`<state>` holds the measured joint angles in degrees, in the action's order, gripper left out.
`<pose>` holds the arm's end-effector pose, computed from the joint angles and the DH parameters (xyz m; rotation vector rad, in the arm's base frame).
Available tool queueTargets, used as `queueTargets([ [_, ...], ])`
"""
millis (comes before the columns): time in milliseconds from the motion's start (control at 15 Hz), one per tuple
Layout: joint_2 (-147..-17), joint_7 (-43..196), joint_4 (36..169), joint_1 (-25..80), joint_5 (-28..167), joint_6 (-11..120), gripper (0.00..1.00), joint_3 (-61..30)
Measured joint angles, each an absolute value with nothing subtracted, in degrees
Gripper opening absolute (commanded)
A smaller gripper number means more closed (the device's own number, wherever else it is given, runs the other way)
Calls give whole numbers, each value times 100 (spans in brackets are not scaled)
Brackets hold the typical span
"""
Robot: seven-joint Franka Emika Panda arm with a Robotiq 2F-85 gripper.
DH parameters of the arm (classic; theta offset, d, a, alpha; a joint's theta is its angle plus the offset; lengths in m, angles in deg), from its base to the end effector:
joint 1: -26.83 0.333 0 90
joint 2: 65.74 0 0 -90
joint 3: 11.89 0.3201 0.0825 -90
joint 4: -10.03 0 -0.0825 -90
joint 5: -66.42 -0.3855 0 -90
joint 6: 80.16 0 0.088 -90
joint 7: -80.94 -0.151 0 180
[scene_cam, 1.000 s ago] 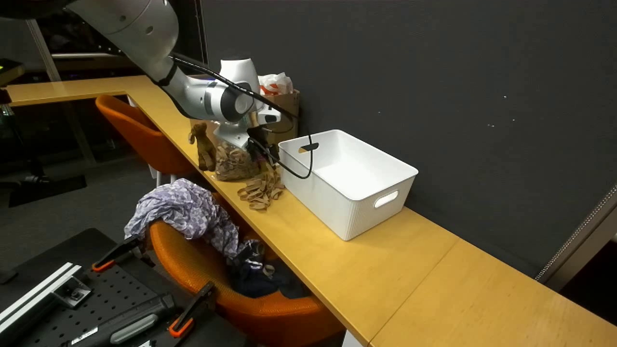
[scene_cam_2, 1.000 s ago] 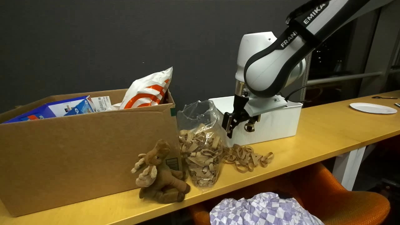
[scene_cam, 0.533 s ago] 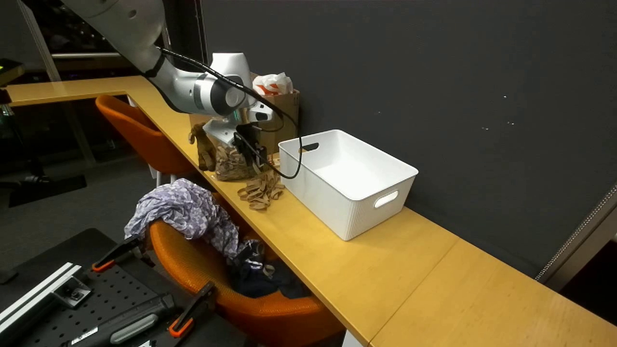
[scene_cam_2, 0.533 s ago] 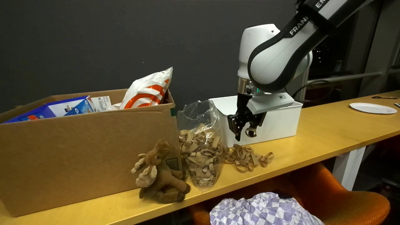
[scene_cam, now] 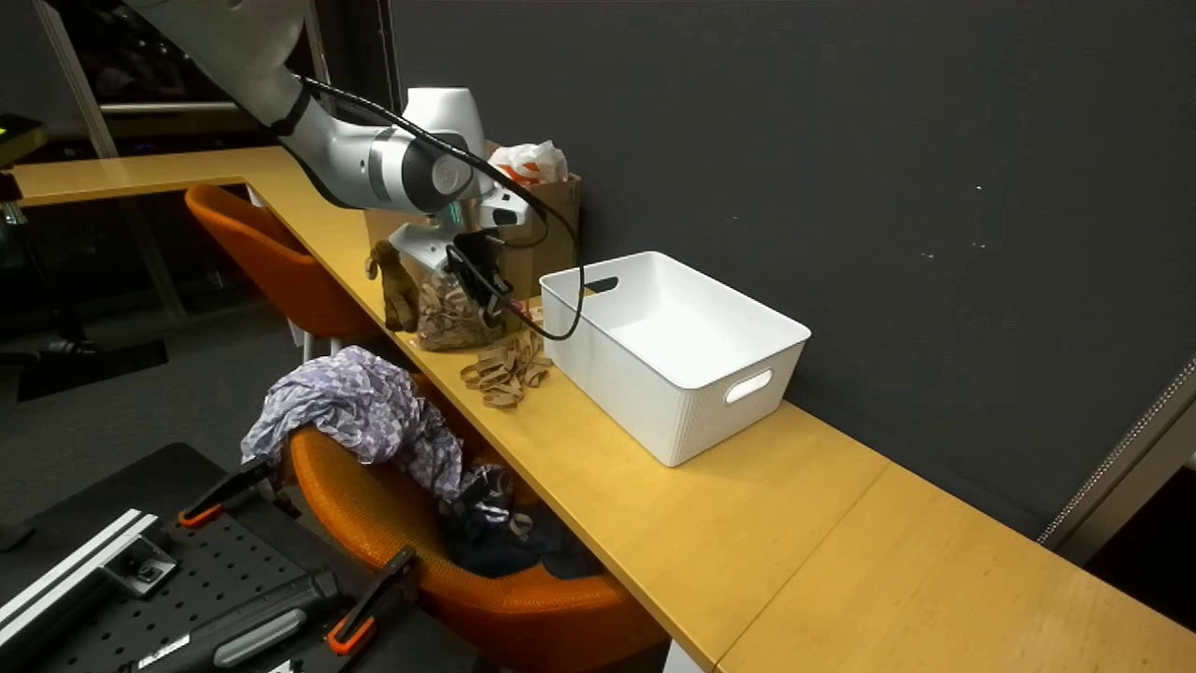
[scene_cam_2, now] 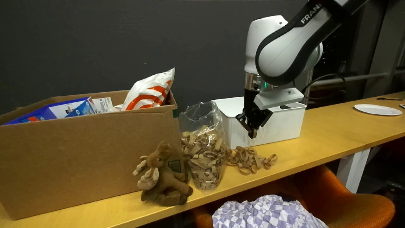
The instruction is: Remove some rubber bands from the plastic and put them on the counter.
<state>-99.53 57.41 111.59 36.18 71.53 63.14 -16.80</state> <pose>0.6824 0.0548 0.2009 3.0404 -0.3783 0.2467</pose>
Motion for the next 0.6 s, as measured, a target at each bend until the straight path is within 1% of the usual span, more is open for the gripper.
queueTargets([
  [333,-9954,5713,11172,3566,7151,6214,65,-1736],
  [600,-9954,5713,11170,3488,7151,6143,95,-1758],
])
